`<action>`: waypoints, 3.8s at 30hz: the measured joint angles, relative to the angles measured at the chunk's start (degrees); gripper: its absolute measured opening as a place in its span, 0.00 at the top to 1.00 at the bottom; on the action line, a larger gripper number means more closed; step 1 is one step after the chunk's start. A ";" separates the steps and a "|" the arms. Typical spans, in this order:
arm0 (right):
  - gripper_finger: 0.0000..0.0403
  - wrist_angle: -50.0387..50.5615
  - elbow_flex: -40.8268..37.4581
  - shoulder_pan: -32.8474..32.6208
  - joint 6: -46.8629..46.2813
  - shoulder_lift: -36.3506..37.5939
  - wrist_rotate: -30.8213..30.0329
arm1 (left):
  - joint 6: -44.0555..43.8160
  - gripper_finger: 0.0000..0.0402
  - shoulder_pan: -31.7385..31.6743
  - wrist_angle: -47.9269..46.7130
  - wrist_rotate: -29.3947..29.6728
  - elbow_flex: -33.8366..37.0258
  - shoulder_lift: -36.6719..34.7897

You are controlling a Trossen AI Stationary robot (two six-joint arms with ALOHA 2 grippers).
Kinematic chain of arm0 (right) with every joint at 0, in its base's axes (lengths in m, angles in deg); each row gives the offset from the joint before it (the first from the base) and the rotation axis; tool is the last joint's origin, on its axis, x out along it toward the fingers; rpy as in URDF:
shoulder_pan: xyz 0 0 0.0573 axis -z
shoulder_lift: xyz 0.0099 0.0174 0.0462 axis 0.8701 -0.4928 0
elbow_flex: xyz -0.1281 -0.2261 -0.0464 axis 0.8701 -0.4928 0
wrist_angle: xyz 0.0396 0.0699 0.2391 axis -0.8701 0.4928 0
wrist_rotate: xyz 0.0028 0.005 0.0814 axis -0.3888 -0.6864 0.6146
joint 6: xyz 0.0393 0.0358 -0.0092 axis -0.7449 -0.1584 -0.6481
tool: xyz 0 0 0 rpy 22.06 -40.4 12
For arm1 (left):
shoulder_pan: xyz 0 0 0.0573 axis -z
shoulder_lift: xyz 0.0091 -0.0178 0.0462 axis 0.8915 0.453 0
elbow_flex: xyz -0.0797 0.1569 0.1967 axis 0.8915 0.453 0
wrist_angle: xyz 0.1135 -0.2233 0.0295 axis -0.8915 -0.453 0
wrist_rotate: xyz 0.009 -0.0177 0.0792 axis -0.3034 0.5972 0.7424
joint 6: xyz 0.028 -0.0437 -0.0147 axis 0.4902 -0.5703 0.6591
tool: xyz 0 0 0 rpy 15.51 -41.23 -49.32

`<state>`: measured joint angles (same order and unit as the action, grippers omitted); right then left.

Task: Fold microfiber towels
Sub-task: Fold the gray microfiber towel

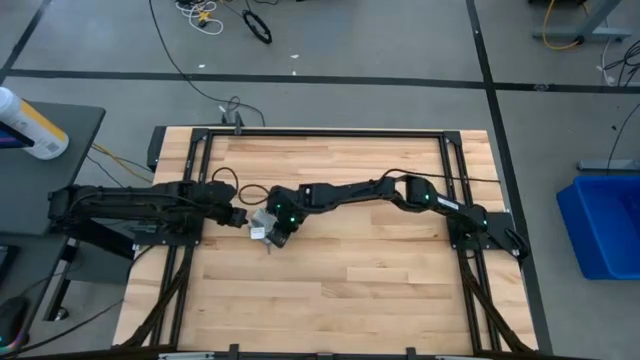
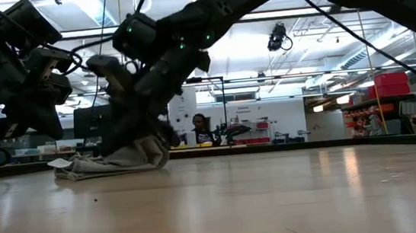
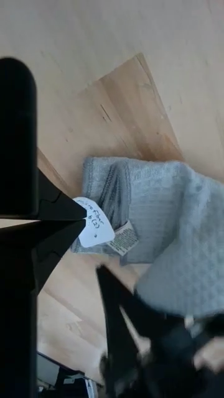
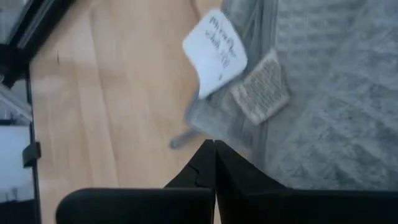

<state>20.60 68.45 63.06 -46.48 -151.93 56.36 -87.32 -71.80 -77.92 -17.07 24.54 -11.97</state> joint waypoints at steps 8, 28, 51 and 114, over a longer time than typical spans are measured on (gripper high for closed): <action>1.00 14.24 7.50 -1.25 5.91 2.67 -11.97 | 0.37 1.00 0.07 -0.11 -0.34 -0.02 -0.28; 0.93 35.10 5.43 21.50 24.51 4.79 7.68 | -3.04 1.00 0.09 7.94 -2.89 -0.07 0.11; 0.49 19.35 6.11 24.31 14.97 4.23 31.94 | -11.93 0.99 2.43 26.27 -4.50 -0.09 29.80; 0.40 37.10 18.32 25.28 14.65 -1.79 24.79 | -14.95 0.98 3.28 37.03 -6.29 -0.02 30.86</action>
<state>57.70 86.76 88.34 -31.83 -153.72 81.15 -102.28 -68.52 -40.88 -23.37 24.51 18.89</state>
